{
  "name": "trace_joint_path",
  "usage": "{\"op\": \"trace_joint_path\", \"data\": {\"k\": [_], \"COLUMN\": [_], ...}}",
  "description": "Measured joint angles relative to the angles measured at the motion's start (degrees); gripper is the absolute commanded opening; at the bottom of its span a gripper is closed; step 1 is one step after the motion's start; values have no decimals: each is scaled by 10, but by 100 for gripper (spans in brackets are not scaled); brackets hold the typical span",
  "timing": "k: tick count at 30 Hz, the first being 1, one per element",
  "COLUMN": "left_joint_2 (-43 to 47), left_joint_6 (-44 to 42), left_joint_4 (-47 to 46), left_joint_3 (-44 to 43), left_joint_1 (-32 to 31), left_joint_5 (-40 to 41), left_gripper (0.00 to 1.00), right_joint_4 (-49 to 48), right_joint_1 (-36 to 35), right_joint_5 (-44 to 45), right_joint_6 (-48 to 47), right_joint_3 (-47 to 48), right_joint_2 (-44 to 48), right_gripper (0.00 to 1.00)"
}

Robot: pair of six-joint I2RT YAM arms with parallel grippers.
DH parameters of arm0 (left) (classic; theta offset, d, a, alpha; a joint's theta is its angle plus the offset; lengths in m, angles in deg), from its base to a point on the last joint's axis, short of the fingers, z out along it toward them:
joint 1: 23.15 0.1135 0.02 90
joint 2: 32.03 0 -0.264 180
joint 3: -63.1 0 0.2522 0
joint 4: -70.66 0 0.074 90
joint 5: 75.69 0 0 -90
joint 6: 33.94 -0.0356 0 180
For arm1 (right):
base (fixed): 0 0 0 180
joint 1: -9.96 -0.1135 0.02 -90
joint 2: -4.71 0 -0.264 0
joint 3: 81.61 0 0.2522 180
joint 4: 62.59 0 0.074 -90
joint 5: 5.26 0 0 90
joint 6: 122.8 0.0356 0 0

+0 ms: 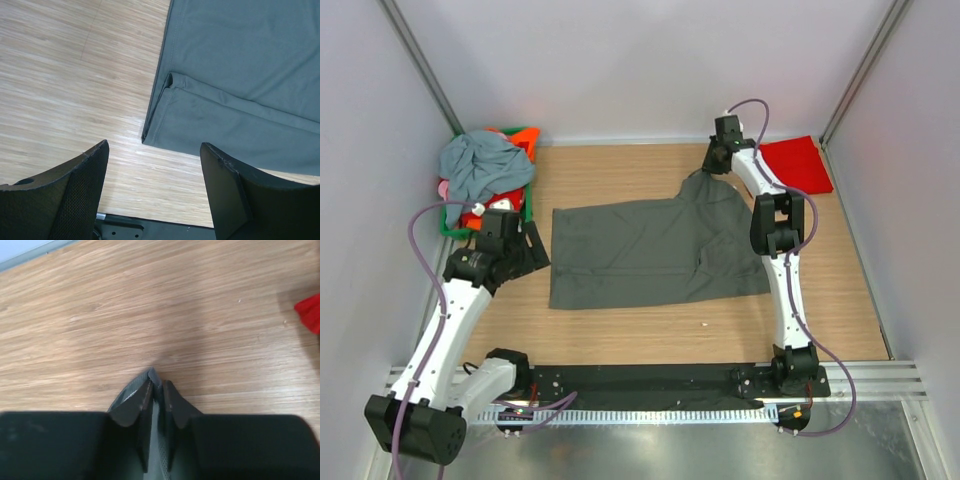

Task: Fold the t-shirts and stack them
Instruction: Fold the tshirt

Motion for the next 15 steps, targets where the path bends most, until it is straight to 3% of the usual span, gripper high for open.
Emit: {"op": "trace_joint_path", "data": {"k": [2,4,11,15], "left_joint_2": [-5,-15,-87,-215], "left_joint_6": [0,2,61,98], "left_joint_4": [0,0,-38,-103], "left_joint_3": [0,0,-3,-64], "left_joint_1": [3,9,16,8], "left_joint_5": [1,4,15,23], "left_gripper": [74,72,70,62], "right_joint_4": [2,-15,-85,-118], "right_joint_1": [0,0,0,-3], "right_joint_5": [-4,-7,-18,-32], "right_joint_6": [3,4,12,15], "right_joint_3": [0,-22,-158,-224], "right_joint_2": [0,6,76,110], "right_gripper": [5,1,1,1]}}
